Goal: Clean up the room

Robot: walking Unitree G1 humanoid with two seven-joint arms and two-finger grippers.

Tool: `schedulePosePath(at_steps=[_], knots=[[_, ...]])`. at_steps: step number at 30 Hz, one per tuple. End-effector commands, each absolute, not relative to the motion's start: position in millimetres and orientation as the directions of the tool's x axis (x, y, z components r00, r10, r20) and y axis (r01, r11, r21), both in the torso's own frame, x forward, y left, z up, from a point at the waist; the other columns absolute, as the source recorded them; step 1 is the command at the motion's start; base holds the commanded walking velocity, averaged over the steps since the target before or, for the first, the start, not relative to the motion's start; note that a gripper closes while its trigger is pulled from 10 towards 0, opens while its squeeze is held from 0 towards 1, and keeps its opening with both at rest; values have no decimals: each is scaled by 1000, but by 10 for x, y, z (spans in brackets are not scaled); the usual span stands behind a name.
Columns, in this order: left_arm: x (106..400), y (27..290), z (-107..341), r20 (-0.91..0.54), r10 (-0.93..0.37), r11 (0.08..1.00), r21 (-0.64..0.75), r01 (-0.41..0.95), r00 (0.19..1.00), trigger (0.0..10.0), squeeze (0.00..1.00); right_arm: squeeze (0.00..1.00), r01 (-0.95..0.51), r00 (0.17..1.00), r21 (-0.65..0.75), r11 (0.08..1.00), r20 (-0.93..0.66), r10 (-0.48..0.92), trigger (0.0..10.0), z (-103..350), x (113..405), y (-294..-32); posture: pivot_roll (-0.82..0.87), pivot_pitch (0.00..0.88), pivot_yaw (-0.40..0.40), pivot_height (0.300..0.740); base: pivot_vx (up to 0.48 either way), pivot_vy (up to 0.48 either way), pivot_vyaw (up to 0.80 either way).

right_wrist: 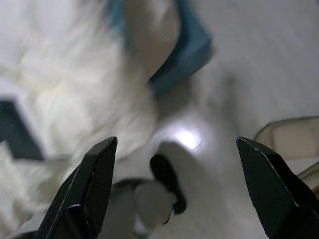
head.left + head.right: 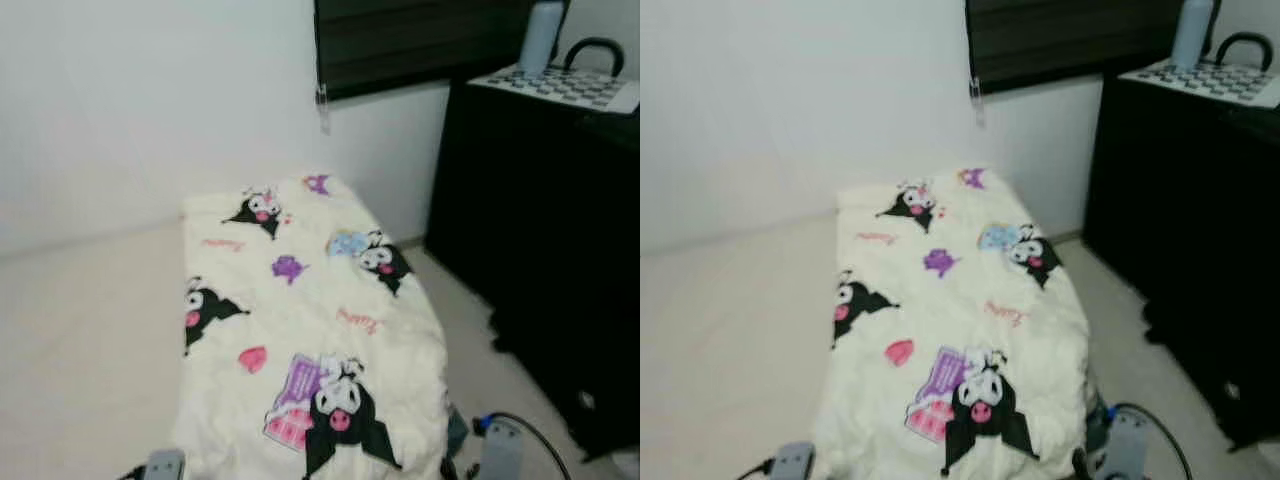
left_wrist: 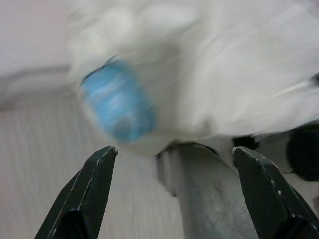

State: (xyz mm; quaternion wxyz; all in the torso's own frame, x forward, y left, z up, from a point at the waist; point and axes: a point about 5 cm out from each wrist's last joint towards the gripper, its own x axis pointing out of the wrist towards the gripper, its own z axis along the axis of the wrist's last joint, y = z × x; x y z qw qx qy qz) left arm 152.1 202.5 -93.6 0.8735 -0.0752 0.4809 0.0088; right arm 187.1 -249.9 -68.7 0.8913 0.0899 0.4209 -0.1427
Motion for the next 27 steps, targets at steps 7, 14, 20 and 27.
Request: schedulePosePath(at_steps=[7,14,20,27], knots=[[1449,2120,-952,-862,-22,991,-87,-105,507,10000,0,0,334,595,63,941,-788,-159,10000,-712,1863,-2436,-180,16,90,733,0,0,0],[1411,2081,-975,-873,-38,992,-93,-90,486,10000,0,0,326,592,68,943,-792,-148,10000,-713,1868,-2426,-186,13,88,733,0,-331,0],[1382,2098,-987,-881,-9,989,-79,-129,473,10000,0,0,320,586,70,945,-798,-140,10000,-722,1853,-2423,-188,15,88,733,0,-240,0],[1351,2146,-992,-889,18,990,-48,-131,458,10000,0,0,285,562,41,958,-817,-132,10000,-735,1827,-2435,-189,22,90,728,0,0,0]])
